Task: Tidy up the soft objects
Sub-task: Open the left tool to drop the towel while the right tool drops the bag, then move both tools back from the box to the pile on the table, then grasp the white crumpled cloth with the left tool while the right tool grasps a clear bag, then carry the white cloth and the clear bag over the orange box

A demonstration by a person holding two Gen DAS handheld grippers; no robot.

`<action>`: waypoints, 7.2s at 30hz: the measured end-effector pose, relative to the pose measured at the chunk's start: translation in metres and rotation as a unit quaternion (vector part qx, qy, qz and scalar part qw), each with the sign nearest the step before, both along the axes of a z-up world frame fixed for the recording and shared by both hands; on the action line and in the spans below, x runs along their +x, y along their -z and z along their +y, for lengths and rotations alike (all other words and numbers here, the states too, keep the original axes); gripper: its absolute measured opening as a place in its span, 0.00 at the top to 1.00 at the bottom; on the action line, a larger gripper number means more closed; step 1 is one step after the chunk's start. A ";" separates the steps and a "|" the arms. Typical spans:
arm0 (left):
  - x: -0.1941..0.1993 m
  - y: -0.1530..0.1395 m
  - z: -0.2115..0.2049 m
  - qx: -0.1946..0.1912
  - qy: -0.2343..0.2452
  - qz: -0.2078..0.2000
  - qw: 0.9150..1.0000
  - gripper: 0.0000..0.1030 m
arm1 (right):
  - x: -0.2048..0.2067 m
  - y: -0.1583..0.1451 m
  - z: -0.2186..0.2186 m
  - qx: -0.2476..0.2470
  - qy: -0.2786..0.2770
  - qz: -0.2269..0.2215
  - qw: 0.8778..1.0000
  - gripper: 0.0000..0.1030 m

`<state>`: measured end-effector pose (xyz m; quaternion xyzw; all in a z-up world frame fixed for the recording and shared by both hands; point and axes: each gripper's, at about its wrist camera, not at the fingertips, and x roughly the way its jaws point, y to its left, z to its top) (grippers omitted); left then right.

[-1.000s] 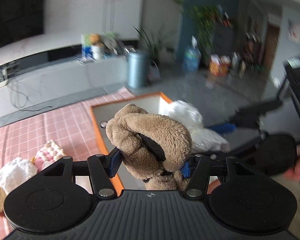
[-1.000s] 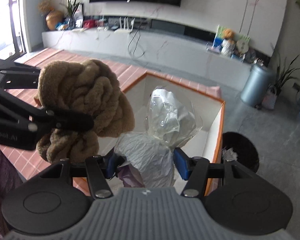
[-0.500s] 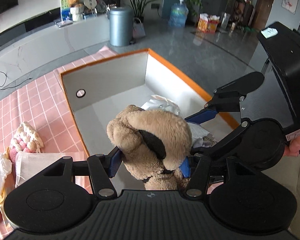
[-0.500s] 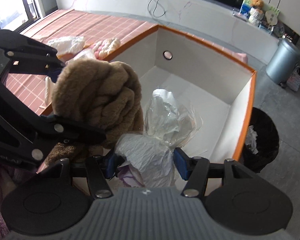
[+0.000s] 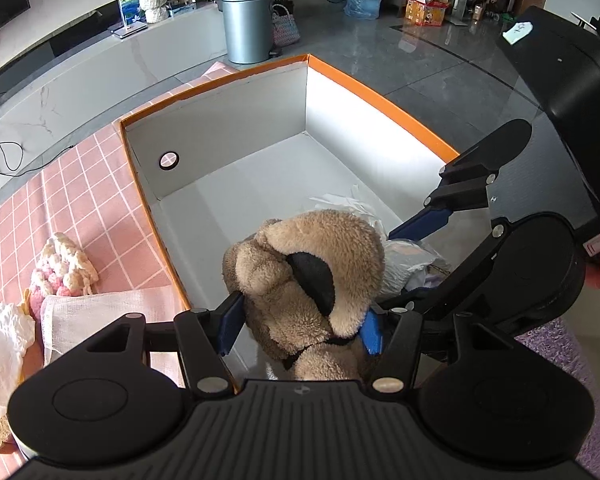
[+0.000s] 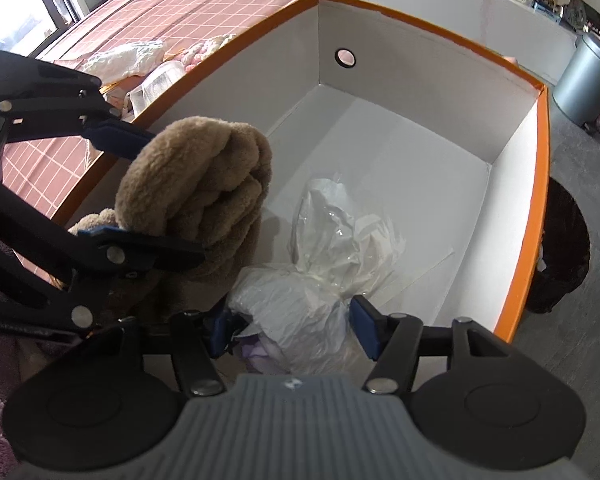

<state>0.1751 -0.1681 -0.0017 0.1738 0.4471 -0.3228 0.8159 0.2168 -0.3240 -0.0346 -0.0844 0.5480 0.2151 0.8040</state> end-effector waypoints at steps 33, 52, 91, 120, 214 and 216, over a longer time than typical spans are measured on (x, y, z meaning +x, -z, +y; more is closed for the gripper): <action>-0.031 -0.041 0.045 -0.089 -0.055 -0.066 0.992 0.15 | -0.051 -0.056 0.002 -0.038 0.063 -0.134 0.988 0.16; -0.067 -0.041 0.138 -0.185 -0.184 -0.130 0.957 0.15 | -0.122 -0.075 0.075 0.028 0.203 -0.302 0.931 0.11; -0.036 0.037 0.272 -0.179 -0.324 -0.134 0.919 0.25 | -0.042 -0.005 0.232 -0.022 0.117 -0.298 0.947 0.25; 0.087 0.064 0.265 -0.110 -0.282 -0.150 0.941 0.22 | 0.068 0.061 0.248 -0.009 0.147 -0.161 0.976 0.39; -0.034 -0.041 0.093 -0.168 -0.081 -0.259 0.948 0.87 | -0.081 -0.107 0.028 0.086 0.232 -0.315 0.916 1.00; -0.028 -0.036 0.085 -0.161 -0.075 -0.254 0.951 0.87 | -0.075 -0.102 0.024 0.099 0.239 -0.300 0.918 1.00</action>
